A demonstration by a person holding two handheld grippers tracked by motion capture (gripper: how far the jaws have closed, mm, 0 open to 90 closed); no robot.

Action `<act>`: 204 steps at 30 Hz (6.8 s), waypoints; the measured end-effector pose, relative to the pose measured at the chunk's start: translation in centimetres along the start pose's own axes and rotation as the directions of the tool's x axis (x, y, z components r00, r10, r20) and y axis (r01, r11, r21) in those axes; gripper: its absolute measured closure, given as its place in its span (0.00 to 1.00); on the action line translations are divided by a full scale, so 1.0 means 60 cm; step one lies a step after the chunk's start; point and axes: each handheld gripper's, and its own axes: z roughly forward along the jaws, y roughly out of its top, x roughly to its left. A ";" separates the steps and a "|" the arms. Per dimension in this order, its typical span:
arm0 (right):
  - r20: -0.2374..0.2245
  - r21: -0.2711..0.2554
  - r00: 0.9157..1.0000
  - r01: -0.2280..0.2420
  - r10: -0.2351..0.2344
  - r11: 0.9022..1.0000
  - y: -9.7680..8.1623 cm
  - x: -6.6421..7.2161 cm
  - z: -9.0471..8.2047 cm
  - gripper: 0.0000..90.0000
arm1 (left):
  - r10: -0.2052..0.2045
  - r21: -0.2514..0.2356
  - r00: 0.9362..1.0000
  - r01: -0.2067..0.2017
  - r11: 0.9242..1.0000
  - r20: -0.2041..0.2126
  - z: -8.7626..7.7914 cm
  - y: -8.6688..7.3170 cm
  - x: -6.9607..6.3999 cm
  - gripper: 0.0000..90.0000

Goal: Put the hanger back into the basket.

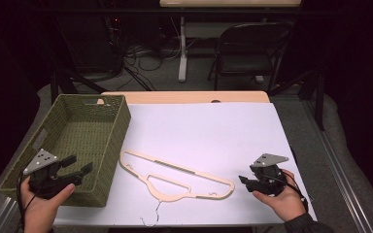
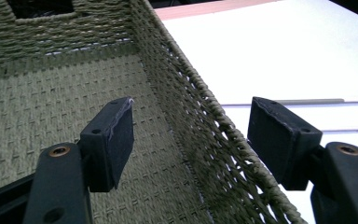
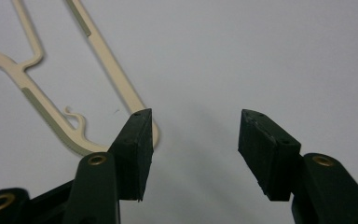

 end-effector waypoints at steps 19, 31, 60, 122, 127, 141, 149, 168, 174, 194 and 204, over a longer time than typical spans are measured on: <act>-0.100 0.160 0.989 0.125 -0.110 0.979 0.083 0.029 0.009 0.53 | -0.007 -0.024 1.000 0.007 1.000 -0.011 -0.011 -0.003 -0.001 0.34; -0.136 0.258 0.973 0.214 -0.184 0.942 0.140 0.052 0.021 0.60 | -0.022 -0.029 1.000 0.021 0.999 -0.013 -0.018 -0.004 0.001 0.34; -0.229 0.259 0.942 0.301 -0.244 0.918 0.218 0.139 0.116 0.63 | -0.020 -0.021 1.000 0.020 1.000 -0.019 -0.017 -0.005 0.003 0.34; -0.258 0.348 0.937 0.319 -0.237 0.882 0.254 0.175 0.269 0.70 | -0.017 -0.012 1.000 0.017 1.000 -0.016 -0.012 -0.005 0.004 0.34; -0.269 0.370 0.938 0.311 -0.220 0.875 0.251 0.167 0.280 0.70 | -0.012 -0.008 1.000 0.012 1.000 -0.015 -0.012 -0.005 0.003 0.34; -0.286 0.400 0.928 0.341 -0.238 0.851 0.248 0.174 0.294 0.72 | -0.013 -0.007 1.000 0.013 1.000 -0.015 -0.011 -0.004 0.004 0.34; -0.278 0.411 0.923 0.366 -0.267 0.835 0.246 0.184 0.301 0.71 | -0.012 -0.006 1.000 0.012 1.000 -0.015 -0.011 -0.004 0.004 0.34; -0.305 0.412 0.919 0.364 -0.250 0.835 0.260 0.197 0.314 0.77 | -0.013 -0.006 1.000 0.012 1.000 -0.012 -0.009 -0.004 0.005 0.34; -0.303 0.413 0.926 0.341 -0.226 0.844 0.261 0.193 0.318 0.83 | -0.013 -0.004 1.000 0.013 1.000 -0.011 -0.008 -0.004 0.004 0.34; -0.334 0.431 0.920 0.343 -0.205 0.835 0.256 0.180 0.306 0.89 | 0.007 -0.011 1.000 -0.007 1.000 -0.005 -0.010 0.000 -0.007 0.35; -0.314 0.376 0.924 0.333 -0.219 0.865 0.235 0.154 0.258 0.89 | 0.059 -0.032 0.997 -0.058 0.998 0.040 -0.011 0.010 -0.043 0.36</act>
